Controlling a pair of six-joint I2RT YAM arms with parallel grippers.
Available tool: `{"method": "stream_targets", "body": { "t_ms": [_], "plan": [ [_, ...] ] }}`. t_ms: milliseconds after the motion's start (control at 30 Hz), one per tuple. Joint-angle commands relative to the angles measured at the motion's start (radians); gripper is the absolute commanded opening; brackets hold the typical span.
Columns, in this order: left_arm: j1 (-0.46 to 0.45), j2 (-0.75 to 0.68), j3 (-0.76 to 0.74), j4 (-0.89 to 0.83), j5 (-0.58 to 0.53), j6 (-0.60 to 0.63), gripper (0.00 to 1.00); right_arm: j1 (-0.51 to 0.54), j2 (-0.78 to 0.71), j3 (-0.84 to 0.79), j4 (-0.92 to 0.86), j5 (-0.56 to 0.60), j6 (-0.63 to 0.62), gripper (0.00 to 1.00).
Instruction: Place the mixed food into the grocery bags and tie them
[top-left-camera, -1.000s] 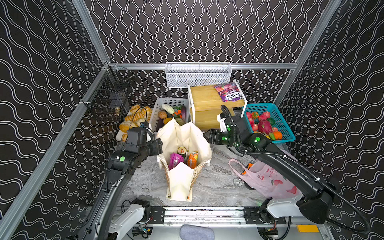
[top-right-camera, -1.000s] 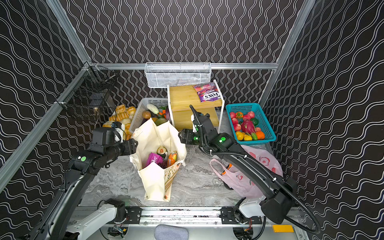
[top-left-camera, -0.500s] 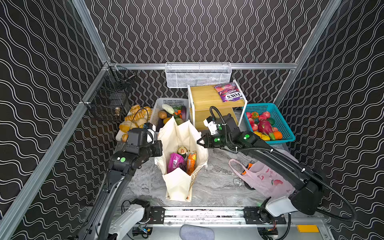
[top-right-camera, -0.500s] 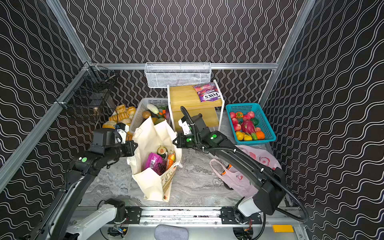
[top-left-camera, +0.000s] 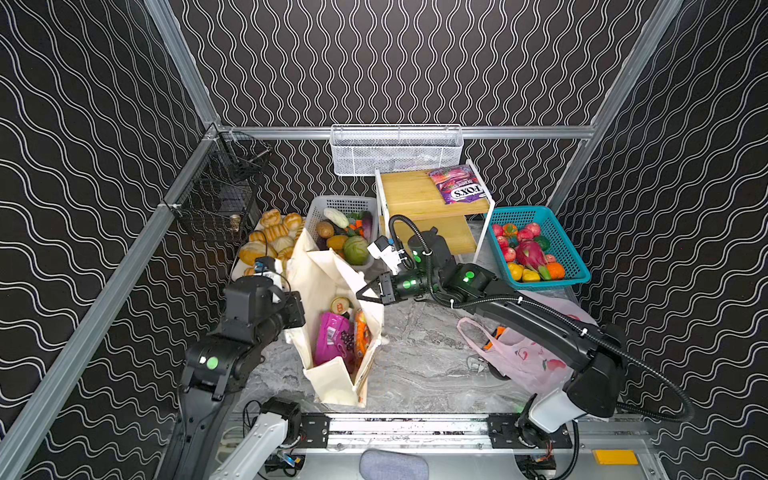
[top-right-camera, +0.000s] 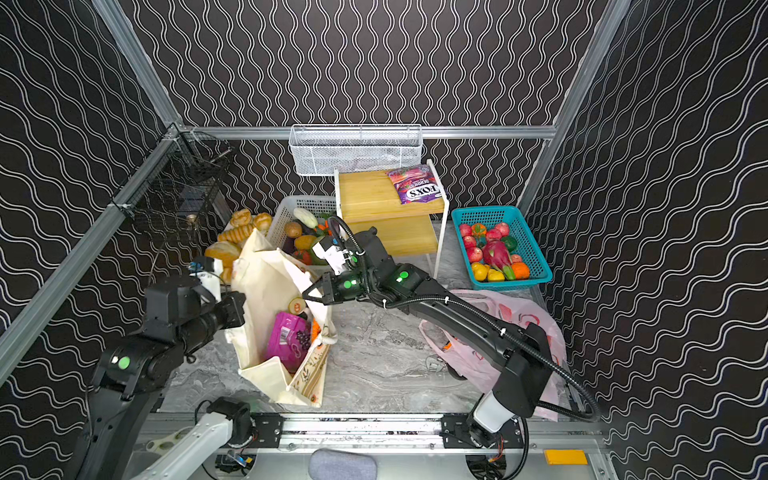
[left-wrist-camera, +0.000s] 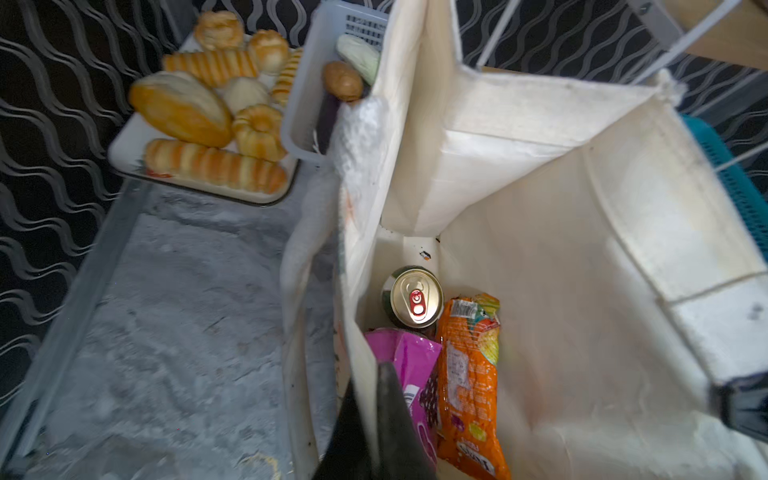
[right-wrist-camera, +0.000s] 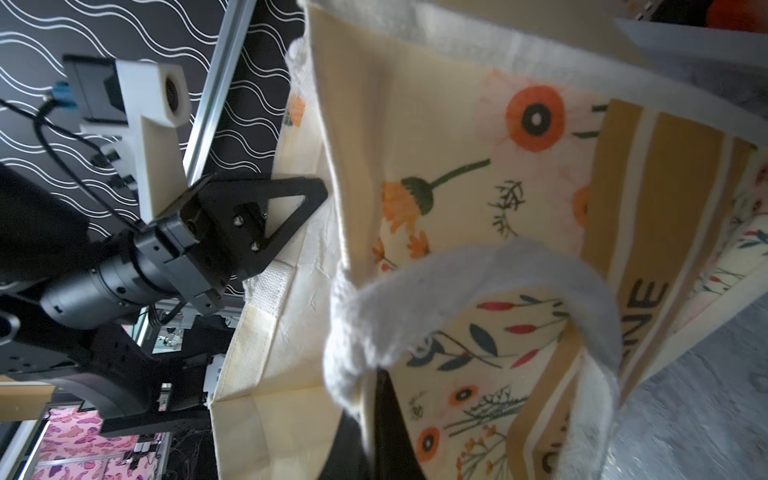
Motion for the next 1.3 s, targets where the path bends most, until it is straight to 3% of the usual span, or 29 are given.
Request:
{"method": "stream_targets", "body": {
  "t_ms": [0,200,333,433,633,800,1000,1133,1267],
  "plan": [
    [0.002,0.033,0.023,0.019,-0.214,0.014,0.0,0.015,0.045,0.049,0.217,-0.103,0.066,0.0],
    [0.01,0.096,0.023,0.035,-0.345,0.071,0.0,0.045,0.194,0.117,0.34,-0.089,0.142,0.0],
    [0.086,0.109,0.016,0.09,-0.348,0.118,0.0,0.09,0.324,0.266,0.315,-0.075,0.124,0.0],
    [0.215,0.11,-0.003,0.13,-0.297,0.153,0.0,0.114,0.395,0.32,0.37,-0.073,0.182,0.0],
    [0.615,0.153,-0.008,0.188,-0.036,0.25,0.0,0.163,0.526,0.491,0.391,-0.05,0.189,0.0],
    [0.66,0.255,0.059,0.215,-0.111,0.283,0.0,0.179,0.667,0.674,0.416,-0.032,0.232,0.0],
    [0.819,0.338,0.116,0.29,0.029,0.276,0.0,0.194,0.781,0.833,0.466,0.03,0.25,0.0],
    [0.841,0.407,0.162,0.265,0.053,0.31,0.0,0.201,0.82,0.852,0.503,0.06,0.271,0.0],
    [0.85,0.385,0.124,0.315,0.058,0.333,0.0,0.206,0.853,0.858,0.531,0.053,0.298,0.0]
  ]
}}
